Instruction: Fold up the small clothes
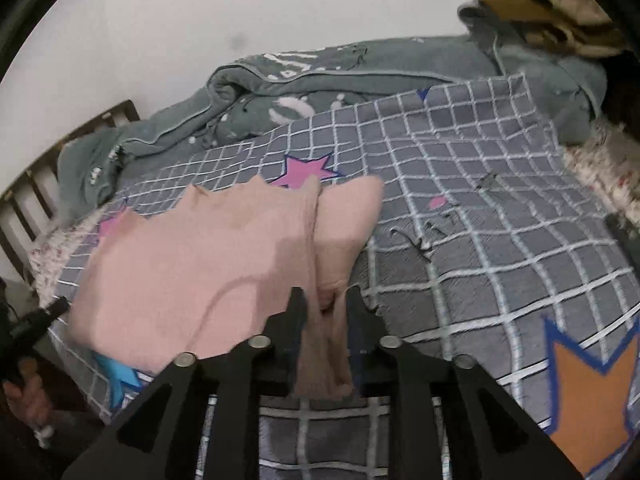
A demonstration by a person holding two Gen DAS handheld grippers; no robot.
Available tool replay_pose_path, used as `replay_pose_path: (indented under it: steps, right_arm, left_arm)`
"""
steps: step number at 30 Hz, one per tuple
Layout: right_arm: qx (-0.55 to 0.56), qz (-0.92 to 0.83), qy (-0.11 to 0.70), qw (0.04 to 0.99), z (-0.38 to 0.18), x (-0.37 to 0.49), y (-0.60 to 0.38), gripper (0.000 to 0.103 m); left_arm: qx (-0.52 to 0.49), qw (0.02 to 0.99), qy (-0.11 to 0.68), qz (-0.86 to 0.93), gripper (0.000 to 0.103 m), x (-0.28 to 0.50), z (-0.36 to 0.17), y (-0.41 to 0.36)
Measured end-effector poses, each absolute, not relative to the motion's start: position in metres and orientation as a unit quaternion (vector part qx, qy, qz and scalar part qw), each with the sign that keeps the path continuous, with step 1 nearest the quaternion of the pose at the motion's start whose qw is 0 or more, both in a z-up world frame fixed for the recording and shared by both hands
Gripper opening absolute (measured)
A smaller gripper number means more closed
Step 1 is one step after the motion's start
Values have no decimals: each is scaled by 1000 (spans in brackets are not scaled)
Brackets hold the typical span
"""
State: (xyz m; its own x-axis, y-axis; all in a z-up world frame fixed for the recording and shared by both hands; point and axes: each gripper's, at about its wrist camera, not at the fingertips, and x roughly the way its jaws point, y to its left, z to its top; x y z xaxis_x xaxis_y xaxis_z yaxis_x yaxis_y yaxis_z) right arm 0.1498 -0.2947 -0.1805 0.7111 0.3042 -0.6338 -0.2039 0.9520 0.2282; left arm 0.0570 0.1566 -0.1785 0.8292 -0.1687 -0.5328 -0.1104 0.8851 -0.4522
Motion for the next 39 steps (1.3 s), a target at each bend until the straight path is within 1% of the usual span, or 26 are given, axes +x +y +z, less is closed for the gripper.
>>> replay_pose_path:
  steps: [1, 7, 13, 17, 18, 19, 21, 22, 23, 24, 25, 26, 28, 30, 31, 34, 36, 37, 38, 39]
  right_arm:
    - [79, 137, 351, 923, -178, 151, -296, 28]
    - [74, 149, 345, 924, -163, 185, -274, 28]
    - [48, 152, 366, 917, -158, 251, -242, 28]
    - [27, 140, 409, 901, -174, 295, -227, 31]
    - [25, 141, 421, 896, -182, 303, -225, 31]
    - [23, 142, 431, 891, -189, 307, -222, 31]
    - [5, 142, 452, 880, -206, 312, -217, 31]
    - [-5, 142, 457, 878, -211, 314, -215, 31]
    - [-12, 143, 459, 877, -212, 315, -213, 31]
    - [-10, 147, 456, 878, -210, 315, -214, 27]
    - [-4, 154, 452, 879, -209, 315, -215, 17]
    - [9, 167, 446, 879, -207, 315, -218, 5]
    - [25, 175, 419, 890, -200, 311, -223, 4]
    - [39, 177, 388, 904, -191, 306, -232, 4]
    - [42, 177, 385, 905, -190, 306, -234, 4]
    - [39, 146, 425, 892, -212, 317, -237, 4]
    - [44, 147, 429, 890, -216, 316, -238, 6]
    - [46, 148, 421, 894, -211, 313, -240, 8]
    - [46, 148, 410, 899, -206, 308, -242, 14]
    - [45, 144, 404, 902, -204, 304, -243, 25]
  left_arm:
    - [-239, 927, 289, -15, 44, 60, -176, 157]
    - [-204, 933, 293, -38, 53, 111, -152, 143]
    - [-169, 935, 311, -31, 53, 186, -134, 134]
    - [-140, 920, 365, -14, 53, 224, -153, 129]
    - [-138, 917, 375, -3, 46, 227, -162, 131]
    - [-142, 915, 377, 2, 29, 229, -168, 134]
    - [-164, 908, 385, 6, 11, 232, -179, 144]
    - [-180, 910, 374, 0, 8, 231, -179, 151]
    - [-197, 911, 362, -8, 7, 229, -177, 156]
    - [-207, 912, 355, -13, 7, 230, -176, 160]
    - [-217, 913, 346, -18, 7, 229, -173, 163]
    - [-220, 914, 341, -20, 7, 228, -171, 164]
    - [-223, 918, 327, -20, 7, 225, -169, 162]
    - [-214, 920, 329, -12, 7, 222, -171, 160]
    - [-206, 920, 334, -6, 7, 223, -173, 159]
    - [-196, 912, 361, 10, 9, 230, -186, 158]
    - [-193, 911, 363, 17, 12, 230, -187, 158]
    - [-188, 913, 360, 22, 14, 227, -186, 158]
    - [-182, 915, 360, 28, 18, 226, -184, 157]
    - [-178, 916, 359, 34, 26, 225, -183, 156]
